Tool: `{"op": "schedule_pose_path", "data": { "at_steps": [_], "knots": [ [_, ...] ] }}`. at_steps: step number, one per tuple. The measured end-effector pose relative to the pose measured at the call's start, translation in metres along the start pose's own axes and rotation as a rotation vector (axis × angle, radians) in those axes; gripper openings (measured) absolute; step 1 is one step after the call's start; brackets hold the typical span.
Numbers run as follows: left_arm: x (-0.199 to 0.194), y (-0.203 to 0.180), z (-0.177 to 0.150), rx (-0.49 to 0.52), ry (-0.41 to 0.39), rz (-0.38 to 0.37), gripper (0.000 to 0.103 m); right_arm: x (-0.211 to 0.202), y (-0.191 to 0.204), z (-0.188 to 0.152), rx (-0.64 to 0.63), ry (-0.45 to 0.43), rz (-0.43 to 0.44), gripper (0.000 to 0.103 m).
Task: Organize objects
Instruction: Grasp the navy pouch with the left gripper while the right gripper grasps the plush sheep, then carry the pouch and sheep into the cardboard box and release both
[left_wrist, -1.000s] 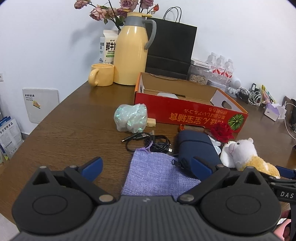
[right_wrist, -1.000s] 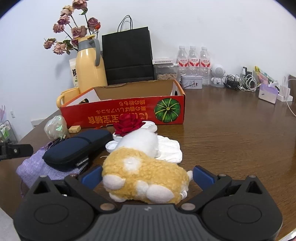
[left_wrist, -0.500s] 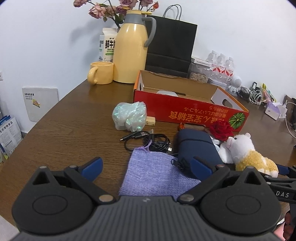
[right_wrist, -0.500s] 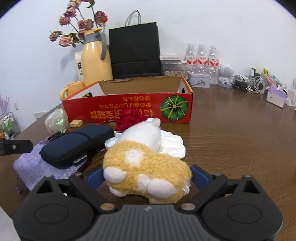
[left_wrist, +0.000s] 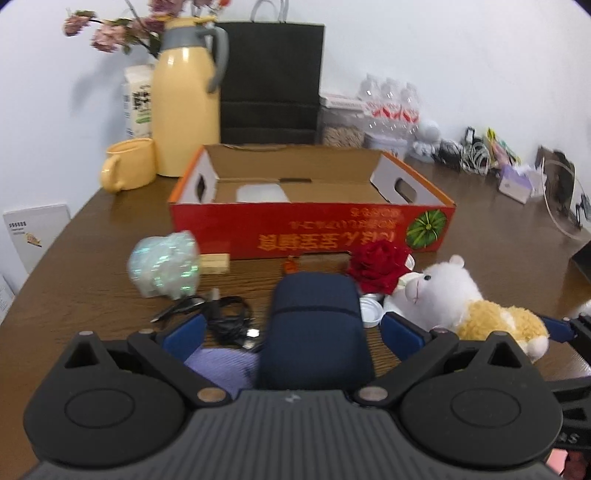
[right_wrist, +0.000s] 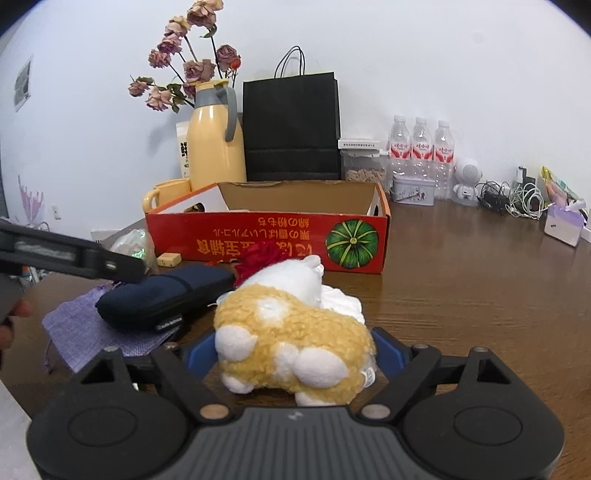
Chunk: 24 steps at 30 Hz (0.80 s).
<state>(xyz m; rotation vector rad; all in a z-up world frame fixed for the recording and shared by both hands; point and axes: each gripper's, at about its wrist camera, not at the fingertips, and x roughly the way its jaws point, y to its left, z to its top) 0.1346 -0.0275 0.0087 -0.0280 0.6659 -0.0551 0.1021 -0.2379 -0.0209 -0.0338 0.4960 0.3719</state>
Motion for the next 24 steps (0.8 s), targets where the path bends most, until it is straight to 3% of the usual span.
{"op": "schedule_pose_path", "data": {
  "at_steps": [6,13,18,24],
  "knots": [
    [0.037,-0.015,0.004,0.024,0.083,0.027,0.102,-0.006,-0.011,0.005,-0.01,-0.034,0.009,0.085],
    [0.053,-0.013,0.003,-0.022,0.135,0.007,0.077,-0.003,-0.02,0.014,-0.032,-0.055,0.012,0.085],
    [0.051,-0.013,0.004,-0.02,0.119,-0.001,0.068,0.002,-0.02,0.017,-0.041,-0.06,0.028,0.085],
    [0.036,-0.012,0.011,-0.016,0.067,-0.017,0.067,0.003,-0.019,0.021,-0.043,-0.075,0.038,0.085]
  ]
}}
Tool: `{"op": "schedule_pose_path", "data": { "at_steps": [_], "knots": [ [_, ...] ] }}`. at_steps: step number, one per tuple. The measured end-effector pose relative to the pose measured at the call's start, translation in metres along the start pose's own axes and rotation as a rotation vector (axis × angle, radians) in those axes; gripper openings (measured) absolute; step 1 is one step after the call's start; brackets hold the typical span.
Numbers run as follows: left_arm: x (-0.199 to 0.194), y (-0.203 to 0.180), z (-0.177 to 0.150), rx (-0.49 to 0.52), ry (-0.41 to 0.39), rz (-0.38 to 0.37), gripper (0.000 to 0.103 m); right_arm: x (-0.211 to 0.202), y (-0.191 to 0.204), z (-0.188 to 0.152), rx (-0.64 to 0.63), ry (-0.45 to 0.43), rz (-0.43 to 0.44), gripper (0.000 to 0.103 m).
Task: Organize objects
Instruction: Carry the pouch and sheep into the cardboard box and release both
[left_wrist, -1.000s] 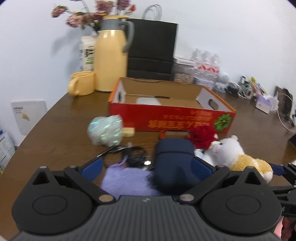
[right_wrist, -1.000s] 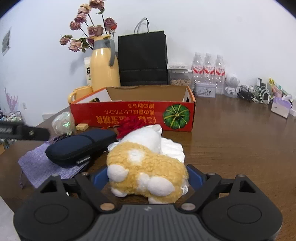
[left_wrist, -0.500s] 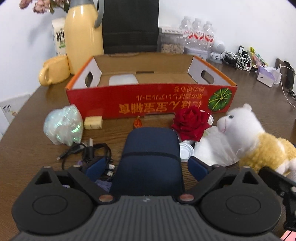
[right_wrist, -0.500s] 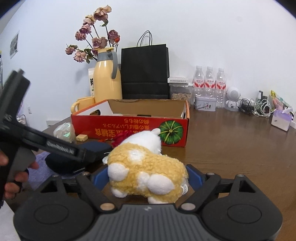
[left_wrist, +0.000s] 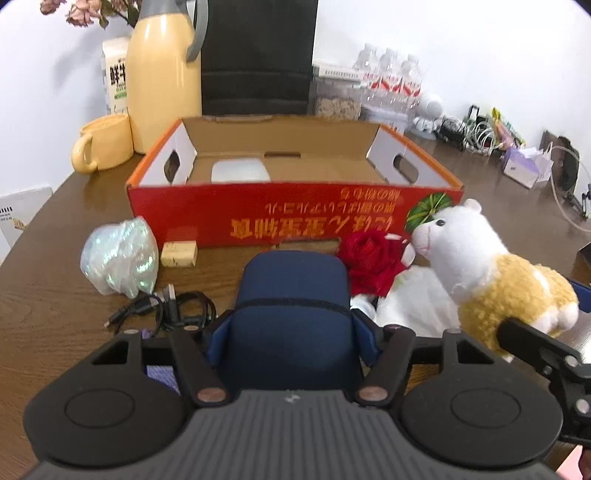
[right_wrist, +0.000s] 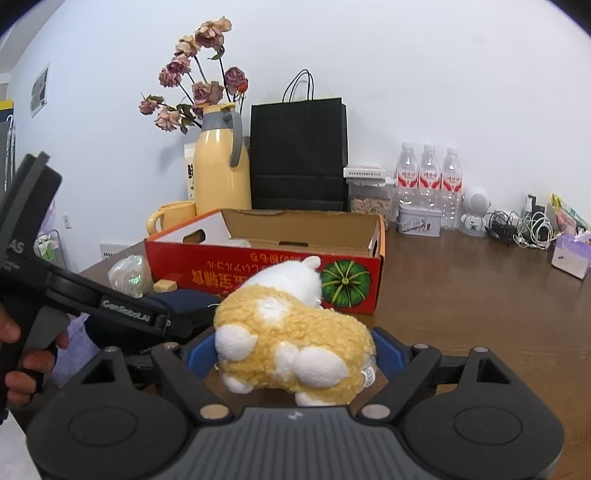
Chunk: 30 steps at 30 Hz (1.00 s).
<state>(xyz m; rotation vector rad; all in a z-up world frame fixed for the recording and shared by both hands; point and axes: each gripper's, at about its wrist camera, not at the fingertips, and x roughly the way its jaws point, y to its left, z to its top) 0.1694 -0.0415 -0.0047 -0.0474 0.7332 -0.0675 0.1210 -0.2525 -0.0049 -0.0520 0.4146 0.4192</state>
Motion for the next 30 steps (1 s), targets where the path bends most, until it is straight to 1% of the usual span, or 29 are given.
{"op": "schedule_pose_path", "data": {
  "at_steps": [5,9,14,16,18,21,26,30],
  "knots": [
    [-0.02,-0.001,0.017,0.003,-0.082,-0.016,0.066,0.001,0.001,0.01,-0.016,-0.032,0.004,0.085],
    [-0.031,-0.004,0.042,0.003,-0.151,-0.023,0.066,0.008,0.002,0.027,-0.035,-0.068,0.001,0.085],
    [-0.027,-0.01,0.084,-0.003,-0.223,-0.02,0.067,0.025,0.001,0.057,-0.062,-0.128,-0.013,0.085],
    [-0.02,-0.013,0.099,-0.008,-0.235,-0.017,0.067,0.036,0.001,0.072,-0.073,-0.146,-0.018,0.085],
    [-0.007,-0.015,0.115,-0.02,-0.238,-0.016,0.067,0.05,0.0,0.085,-0.083,-0.156,-0.023,0.085],
    [0.02,-0.016,0.134,-0.036,-0.223,0.019,0.067,0.077,-0.004,0.104,-0.092,-0.149,-0.039,0.085],
    [0.072,-0.012,0.153,-0.058,-0.15,0.053,0.067,0.135,-0.013,0.121,-0.106,-0.077,-0.06,0.085],
    [0.113,-0.009,0.158,-0.078,-0.09,0.076,0.067,0.178,-0.022,0.123,-0.096,-0.018,-0.063,0.086]
  ]
}}
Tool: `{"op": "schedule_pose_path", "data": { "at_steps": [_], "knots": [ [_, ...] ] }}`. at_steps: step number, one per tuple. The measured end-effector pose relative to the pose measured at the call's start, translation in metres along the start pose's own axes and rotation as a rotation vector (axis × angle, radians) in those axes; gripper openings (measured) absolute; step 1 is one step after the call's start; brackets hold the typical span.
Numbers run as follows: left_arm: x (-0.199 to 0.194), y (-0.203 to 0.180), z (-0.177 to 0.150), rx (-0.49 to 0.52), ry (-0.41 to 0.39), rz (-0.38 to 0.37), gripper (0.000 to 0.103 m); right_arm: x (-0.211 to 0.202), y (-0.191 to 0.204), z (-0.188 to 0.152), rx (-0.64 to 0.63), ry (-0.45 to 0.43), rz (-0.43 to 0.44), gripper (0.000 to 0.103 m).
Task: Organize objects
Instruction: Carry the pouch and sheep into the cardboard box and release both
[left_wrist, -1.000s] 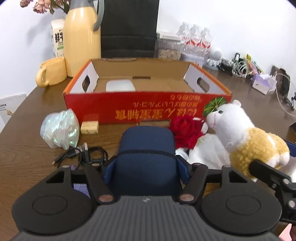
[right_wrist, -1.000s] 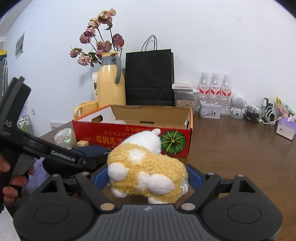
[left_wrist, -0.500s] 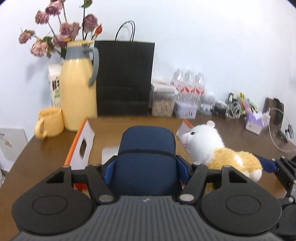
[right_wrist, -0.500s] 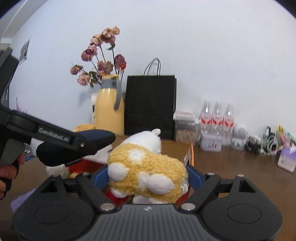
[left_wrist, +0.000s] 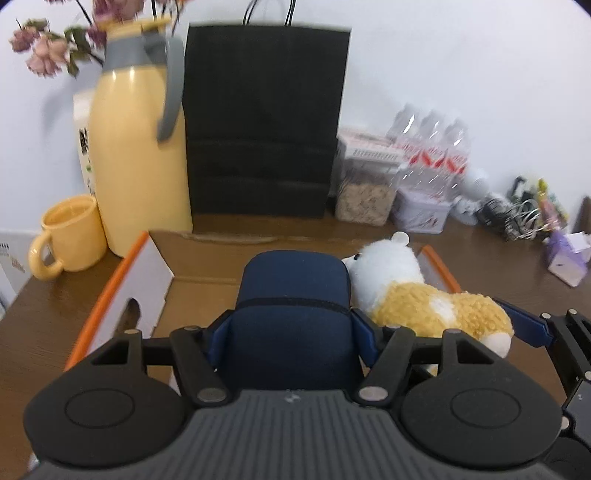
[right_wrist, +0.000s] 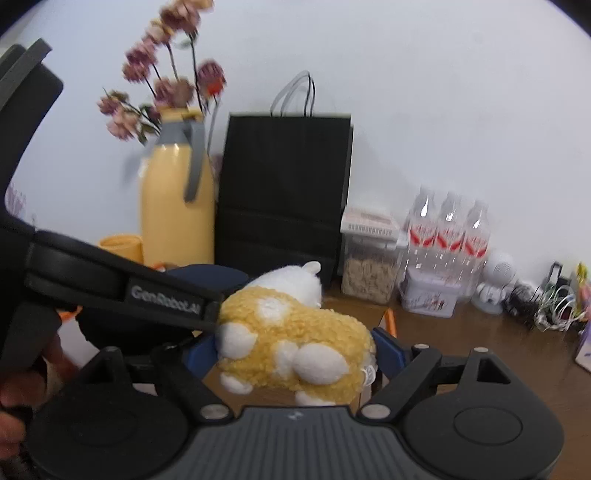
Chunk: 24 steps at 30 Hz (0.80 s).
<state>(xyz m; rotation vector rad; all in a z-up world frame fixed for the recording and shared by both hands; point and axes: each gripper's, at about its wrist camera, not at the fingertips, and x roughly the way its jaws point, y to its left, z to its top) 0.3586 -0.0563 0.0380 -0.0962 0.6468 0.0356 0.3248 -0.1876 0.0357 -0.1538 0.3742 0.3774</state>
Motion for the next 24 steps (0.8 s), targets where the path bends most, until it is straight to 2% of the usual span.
{"op": "schedule_pose_path", "data": {
  "at_steps": [5,10,12,13,14,17,24],
  "knots": [
    [0.026,0.002,-0.009,-0.013,0.05,0.025,0.067,0.038,-0.003,-0.013,0.026,0.057,0.009,0.087],
    [0.027,0.0,-0.016,-0.001,0.026,0.014,0.071,0.048,-0.008,-0.022,0.051,0.095,0.034,0.091],
    [0.022,0.001,-0.016,-0.006,-0.016,0.022,0.081,0.047,-0.009,-0.022,0.056,0.093,0.037,0.094],
    [0.017,0.001,-0.015,-0.008,-0.043,0.023,0.095,0.046,-0.01,-0.022,0.066,0.093,0.047,0.103],
    [0.013,0.002,-0.014,-0.011,-0.076,0.023,0.103,0.044,-0.011,-0.021,0.072,0.088,0.051,0.103],
    [-0.005,0.002,-0.011,0.004,-0.154,0.03,0.103,0.037,-0.011,-0.017,0.075,0.067,0.038,0.103],
    [-0.044,0.006,-0.005,0.006,-0.204,0.032,0.103,0.009,-0.007,-0.002,0.069,0.019,0.021,0.103]
  ]
}}
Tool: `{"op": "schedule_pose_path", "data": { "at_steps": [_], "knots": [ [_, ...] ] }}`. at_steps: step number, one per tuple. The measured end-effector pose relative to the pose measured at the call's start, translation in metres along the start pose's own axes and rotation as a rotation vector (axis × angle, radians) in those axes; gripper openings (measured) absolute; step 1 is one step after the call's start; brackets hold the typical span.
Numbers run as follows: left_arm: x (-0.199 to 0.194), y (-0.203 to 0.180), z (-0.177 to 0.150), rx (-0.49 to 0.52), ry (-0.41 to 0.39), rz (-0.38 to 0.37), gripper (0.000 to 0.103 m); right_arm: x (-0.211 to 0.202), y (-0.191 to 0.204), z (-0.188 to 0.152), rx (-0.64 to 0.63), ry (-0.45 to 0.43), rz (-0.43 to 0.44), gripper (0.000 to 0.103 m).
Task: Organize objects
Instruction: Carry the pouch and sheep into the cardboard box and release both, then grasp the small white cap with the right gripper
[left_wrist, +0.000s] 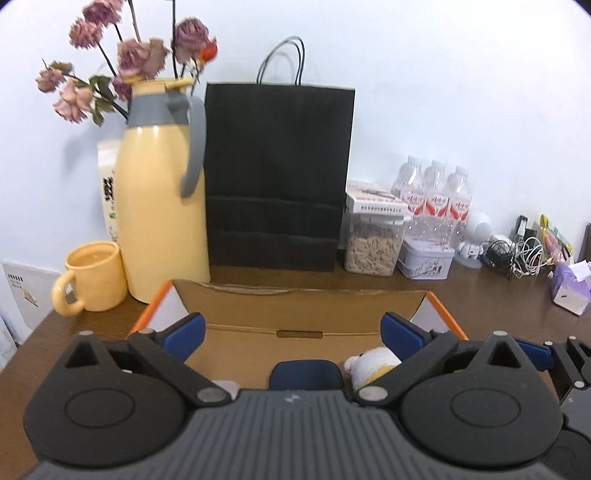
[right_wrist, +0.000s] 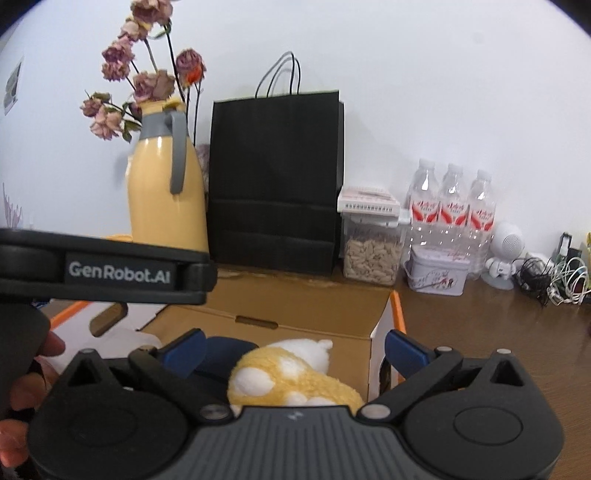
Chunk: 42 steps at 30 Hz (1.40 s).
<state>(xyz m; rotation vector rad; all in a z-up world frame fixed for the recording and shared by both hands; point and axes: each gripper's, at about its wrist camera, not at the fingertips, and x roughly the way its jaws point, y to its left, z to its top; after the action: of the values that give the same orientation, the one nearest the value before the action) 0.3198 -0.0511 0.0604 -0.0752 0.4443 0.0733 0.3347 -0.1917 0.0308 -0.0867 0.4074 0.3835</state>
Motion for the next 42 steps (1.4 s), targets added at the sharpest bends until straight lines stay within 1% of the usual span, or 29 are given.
{"op": "schedule_pose_path", "data": {
  "at_steps": [3,7,12,16,19,21,23,28,31,33,34,36,37,38,39,41,42],
  "knots": [
    [-0.021,0.004,0.003,0.004,-0.018,-0.004,0.103,-0.019,0.005,0.005,-0.015,-0.021,-0.001,0.103],
    [-0.06,0.01,0.002,0.007,-0.041,-0.014,0.103,-0.054,0.014,0.009,-0.045,-0.045,0.001,0.103],
    [-0.114,0.022,-0.016,0.054,-0.049,-0.034,0.103,-0.1,0.03,0.0,-0.083,-0.053,0.009,0.103],
    [-0.153,0.035,-0.039,0.079,-0.056,-0.04,0.103,-0.14,0.043,-0.021,-0.093,-0.047,0.03,0.103],
    [-0.179,0.047,-0.059,0.077,-0.066,-0.043,0.103,-0.164,0.051,-0.041,-0.103,-0.027,0.047,0.103],
    [-0.193,0.054,-0.074,0.079,-0.061,-0.033,0.103,-0.179,0.057,-0.057,-0.106,-0.009,0.061,0.103],
    [-0.202,0.061,-0.088,0.08,-0.045,-0.026,0.103,-0.191,0.061,-0.072,-0.101,0.014,0.075,0.103],
    [-0.21,0.079,-0.123,0.064,0.037,-0.01,0.103,-0.211,0.071,-0.11,-0.081,0.086,0.12,0.103],
    [-0.214,0.091,-0.142,0.03,0.069,-0.002,0.103,-0.217,0.079,-0.13,-0.083,0.133,0.139,0.103],
    [-0.217,0.099,-0.15,-0.003,0.083,0.013,0.103,-0.22,0.082,-0.142,-0.081,0.158,0.149,0.1],
    [-0.217,0.103,-0.152,-0.015,0.086,0.021,0.103,-0.22,0.083,-0.147,-0.076,0.168,0.156,0.095],
    [-0.219,0.11,-0.156,-0.036,0.096,0.025,0.103,-0.222,0.085,-0.155,-0.068,0.185,0.168,0.092],
    [-0.219,0.112,-0.158,-0.04,0.101,0.025,0.103,-0.222,0.085,-0.156,-0.068,0.189,0.168,0.086],
    [-0.22,0.113,-0.16,-0.041,0.105,0.027,0.103,-0.223,0.086,-0.157,-0.07,0.188,0.169,0.075],
    [-0.22,0.114,-0.161,-0.042,0.11,0.028,0.103,-0.223,0.086,-0.158,-0.07,0.184,0.171,0.069],
    [-0.219,0.115,-0.163,-0.041,0.117,0.022,0.103,-0.22,0.087,-0.157,-0.073,0.189,0.18,0.045],
    [-0.219,0.115,-0.164,-0.039,0.119,0.019,0.103,-0.219,0.089,-0.158,-0.077,0.192,0.184,0.042]
  ]
}}
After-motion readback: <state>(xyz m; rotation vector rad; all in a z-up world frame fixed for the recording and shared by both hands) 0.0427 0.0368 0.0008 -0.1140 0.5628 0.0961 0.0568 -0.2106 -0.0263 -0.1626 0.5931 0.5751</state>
